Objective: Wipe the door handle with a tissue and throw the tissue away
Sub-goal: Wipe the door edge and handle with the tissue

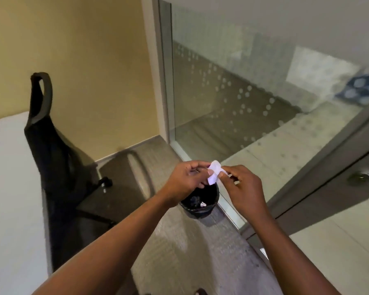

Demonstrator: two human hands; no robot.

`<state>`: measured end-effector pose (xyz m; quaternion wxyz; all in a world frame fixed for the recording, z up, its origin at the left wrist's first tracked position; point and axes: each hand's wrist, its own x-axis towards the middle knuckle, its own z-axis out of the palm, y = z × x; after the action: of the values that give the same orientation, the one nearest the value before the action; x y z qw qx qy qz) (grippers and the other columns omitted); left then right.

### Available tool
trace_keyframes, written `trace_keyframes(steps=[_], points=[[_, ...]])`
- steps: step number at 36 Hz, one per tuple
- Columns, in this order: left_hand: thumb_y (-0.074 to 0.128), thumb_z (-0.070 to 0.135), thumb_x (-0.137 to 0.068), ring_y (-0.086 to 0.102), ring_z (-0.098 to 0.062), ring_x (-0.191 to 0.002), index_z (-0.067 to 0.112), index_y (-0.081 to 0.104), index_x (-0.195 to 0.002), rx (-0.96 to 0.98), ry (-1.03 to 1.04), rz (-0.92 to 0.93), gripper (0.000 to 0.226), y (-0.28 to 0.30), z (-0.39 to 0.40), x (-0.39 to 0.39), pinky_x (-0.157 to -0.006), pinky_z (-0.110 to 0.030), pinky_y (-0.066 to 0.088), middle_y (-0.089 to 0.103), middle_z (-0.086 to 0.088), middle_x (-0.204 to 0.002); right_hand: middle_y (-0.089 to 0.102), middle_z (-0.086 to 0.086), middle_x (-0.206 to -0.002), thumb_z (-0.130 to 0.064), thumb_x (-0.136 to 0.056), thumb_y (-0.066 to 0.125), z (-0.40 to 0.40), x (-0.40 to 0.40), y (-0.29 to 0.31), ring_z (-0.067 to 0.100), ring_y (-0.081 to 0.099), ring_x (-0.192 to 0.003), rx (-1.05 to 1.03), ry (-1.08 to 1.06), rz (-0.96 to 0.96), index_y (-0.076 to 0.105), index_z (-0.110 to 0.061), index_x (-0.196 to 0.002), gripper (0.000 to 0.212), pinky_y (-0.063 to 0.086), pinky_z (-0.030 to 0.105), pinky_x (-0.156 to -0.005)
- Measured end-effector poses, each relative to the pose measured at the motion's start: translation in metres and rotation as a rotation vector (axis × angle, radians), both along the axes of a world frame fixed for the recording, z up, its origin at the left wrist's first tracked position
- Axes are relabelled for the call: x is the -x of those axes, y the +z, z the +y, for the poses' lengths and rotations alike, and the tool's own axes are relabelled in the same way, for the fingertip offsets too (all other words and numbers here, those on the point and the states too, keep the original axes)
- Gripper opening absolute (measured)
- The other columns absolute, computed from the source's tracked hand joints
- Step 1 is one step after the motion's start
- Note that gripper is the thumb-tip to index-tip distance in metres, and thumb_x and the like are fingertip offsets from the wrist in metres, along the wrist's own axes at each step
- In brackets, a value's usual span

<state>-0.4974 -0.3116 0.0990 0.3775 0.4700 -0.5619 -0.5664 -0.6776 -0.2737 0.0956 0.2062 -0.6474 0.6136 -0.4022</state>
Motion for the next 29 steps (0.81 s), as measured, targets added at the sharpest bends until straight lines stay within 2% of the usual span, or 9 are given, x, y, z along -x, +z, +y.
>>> trace_keyframes(steps=[3, 7, 10, 13, 15, 17, 22, 26, 29], points=[[0.075, 0.011, -0.093, 0.066, -0.009, -0.064, -0.002, 0.074, -0.111, -0.020, -0.055, 0.021, 0.022, 0.004, -0.008, 0.030, -0.063, -0.019, 0.055, 0.071, -0.021, -0.083, 0.059, -0.009, -0.082, -0.021, -0.090, 0.070, 0.006, 0.022, 0.005, -0.004, 0.057, -0.073, 0.014, -0.129, 0.010, 0.078, -0.024, -0.105, 0.017, 0.039, 0.005, -0.065], [0.076, 0.007, -0.091, 0.064, -0.005, -0.056, 0.000, 0.074, -0.101, -0.020, -0.157, 0.060, 0.013, 0.014, -0.017, 0.069, -0.060, -0.016, 0.055, 0.069, -0.007, -0.074, 0.062, -0.008, -0.072, -0.027, -0.092, 0.068, 0.019, 0.043, 0.022, 0.000, 0.058, -0.072, 0.044, -0.265, 0.022, 0.078, -0.030, -0.097, 0.012, 0.036, 0.007, -0.061], [0.076, 0.006, -0.090, 0.063, -0.005, -0.055, 0.008, 0.073, -0.092, -0.001, -0.237, 0.082, 0.004, 0.020, -0.023, 0.095, -0.061, -0.017, 0.056, 0.068, -0.001, -0.070, 0.068, -0.005, -0.078, -0.029, -0.095, 0.062, 0.027, 0.058, 0.033, 0.005, 0.061, -0.072, -0.011, -0.325, 0.002, 0.077, -0.029, -0.096, 0.015, 0.044, 0.021, -0.065], [0.076, 0.008, -0.091, 0.063, -0.007, -0.060, 0.001, 0.075, -0.100, 0.010, -0.301, 0.091, 0.012, 0.024, -0.030, 0.118, -0.063, -0.018, 0.056, 0.071, -0.010, -0.080, 0.069, -0.002, -0.077, -0.033, -0.100, 0.052, 0.034, 0.071, 0.044, 0.016, 0.064, -0.075, -0.075, -0.369, -0.038, 0.075, -0.028, -0.087, 0.027, 0.047, 0.029, -0.067], [0.075, 0.009, -0.092, 0.063, -0.007, -0.061, 0.007, 0.078, -0.099, 0.035, -0.365, 0.084, 0.008, 0.026, -0.035, 0.132, -0.063, -0.018, 0.056, 0.073, -0.006, -0.079, 0.059, -0.006, -0.058, -0.038, -0.102, 0.048, 0.038, 0.077, 0.051, 0.015, 0.061, -0.063, -0.073, -0.408, -0.078, 0.073, -0.029, -0.080, 0.035, 0.045, 0.028, -0.060], [0.073, 0.009, -0.093, 0.064, -0.004, -0.060, 0.018, 0.078, -0.094, 0.057, -0.440, 0.087, 0.010, 0.029, -0.040, 0.145, -0.062, -0.017, 0.056, 0.074, 0.002, -0.074, 0.046, -0.011, -0.046, -0.042, -0.101, 0.050, 0.042, 0.080, 0.056, 0.009, 0.045, -0.045, -0.050, -0.462, -0.137, 0.073, -0.033, -0.078, 0.034, 0.032, 0.019, -0.045], [0.074, 0.012, -0.093, 0.067, -0.003, -0.063, 0.035, 0.077, -0.092, 0.168, -0.622, 0.069, 0.023, 0.040, -0.051, 0.174, -0.066, -0.021, 0.057, 0.076, 0.008, -0.074, 0.073, -0.024, -0.075, -0.046, -0.091, 0.065, 0.047, 0.087, 0.065, -0.002, 0.059, -0.059, 0.031, -0.677, -0.241, 0.073, -0.042, -0.092, 0.010, 0.043, 0.010, -0.054], [0.073, 0.026, -0.089, 0.067, -0.006, -0.069, 0.036, 0.076, -0.094, 0.238, -0.774, 0.071, 0.012, 0.057, -0.053, 0.194, -0.076, -0.038, 0.060, 0.074, 0.009, -0.076, 0.072, -0.003, -0.074, -0.041, -0.089, 0.070, 0.053, 0.092, 0.069, 0.004, 0.055, -0.060, 0.138, -0.799, -0.372, 0.075, -0.032, -0.094, 0.011, 0.044, 0.024, -0.057], [0.070, 0.029, -0.086, 0.064, -0.010, -0.074, 0.032, 0.077, -0.099, 0.266, -0.845, 0.069, 0.015, 0.069, -0.053, 0.206, -0.080, -0.040, 0.060, 0.072, 0.005, -0.081, 0.072, 0.004, -0.075, -0.035, -0.091, 0.069, 0.060, 0.095, 0.074, 0.011, 0.057, -0.063, 0.175, -0.850, -0.394, 0.075, -0.029, -0.092, 0.008, 0.051, 0.039, -0.060]])
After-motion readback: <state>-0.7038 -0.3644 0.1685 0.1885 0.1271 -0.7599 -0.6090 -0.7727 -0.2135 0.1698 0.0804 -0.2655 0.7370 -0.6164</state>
